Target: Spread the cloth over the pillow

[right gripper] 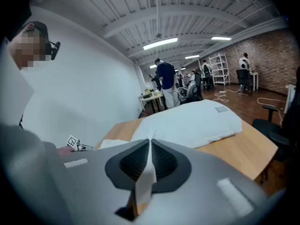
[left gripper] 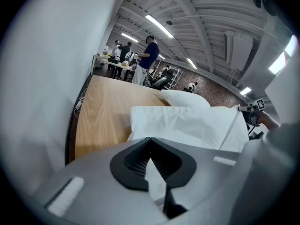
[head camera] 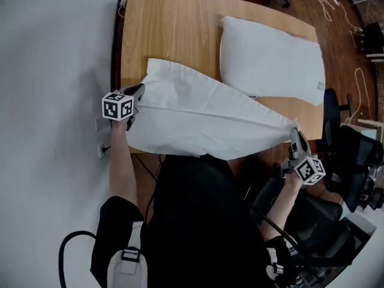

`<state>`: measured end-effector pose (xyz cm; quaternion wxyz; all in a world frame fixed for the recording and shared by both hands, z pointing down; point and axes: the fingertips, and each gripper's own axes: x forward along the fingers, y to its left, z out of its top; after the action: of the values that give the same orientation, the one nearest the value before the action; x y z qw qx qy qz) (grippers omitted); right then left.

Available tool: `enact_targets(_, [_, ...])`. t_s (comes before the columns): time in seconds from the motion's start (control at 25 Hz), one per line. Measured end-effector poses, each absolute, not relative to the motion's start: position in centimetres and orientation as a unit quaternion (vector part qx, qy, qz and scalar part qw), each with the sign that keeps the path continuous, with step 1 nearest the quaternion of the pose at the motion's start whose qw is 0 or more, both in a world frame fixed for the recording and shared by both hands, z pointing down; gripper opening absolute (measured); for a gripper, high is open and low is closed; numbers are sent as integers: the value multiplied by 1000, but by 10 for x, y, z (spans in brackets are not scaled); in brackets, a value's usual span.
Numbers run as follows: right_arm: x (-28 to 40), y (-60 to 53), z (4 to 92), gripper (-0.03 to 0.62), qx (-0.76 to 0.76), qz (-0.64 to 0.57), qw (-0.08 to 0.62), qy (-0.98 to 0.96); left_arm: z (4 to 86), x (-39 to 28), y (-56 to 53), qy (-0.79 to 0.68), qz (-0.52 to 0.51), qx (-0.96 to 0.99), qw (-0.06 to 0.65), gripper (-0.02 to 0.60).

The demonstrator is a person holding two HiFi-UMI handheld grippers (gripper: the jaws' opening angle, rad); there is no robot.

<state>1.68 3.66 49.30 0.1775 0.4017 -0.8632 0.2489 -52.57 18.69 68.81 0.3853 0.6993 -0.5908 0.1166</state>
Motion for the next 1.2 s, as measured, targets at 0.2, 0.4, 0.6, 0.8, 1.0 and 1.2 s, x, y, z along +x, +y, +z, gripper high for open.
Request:
enact_targets(0.2, [58,27,497,6,437,253,170,-846,687,-526,154,-587,167,703,365,2])
enact_targets(0.4, [68,21,501,6,445,259,178,-839,705,-523,111,-549,282,709,341,2])
enact_targets(0.6, [66,25,501,6,433,263,176,-844,746,-490,84,-455,463,709,275,67])
enact_targets(0.8, [71,24,503,6,439,256,183,-842,763,-486,71,-441,516,692,246,75])
enact_targets(1.0, [77,25,498,6,442,258,168,-843,739,-496,79,-509,416,705,268,5])
enact_targets(1.2, [92,30,482,6,454,250,152,-842,608,-530,92,-610,54,741,276,4])
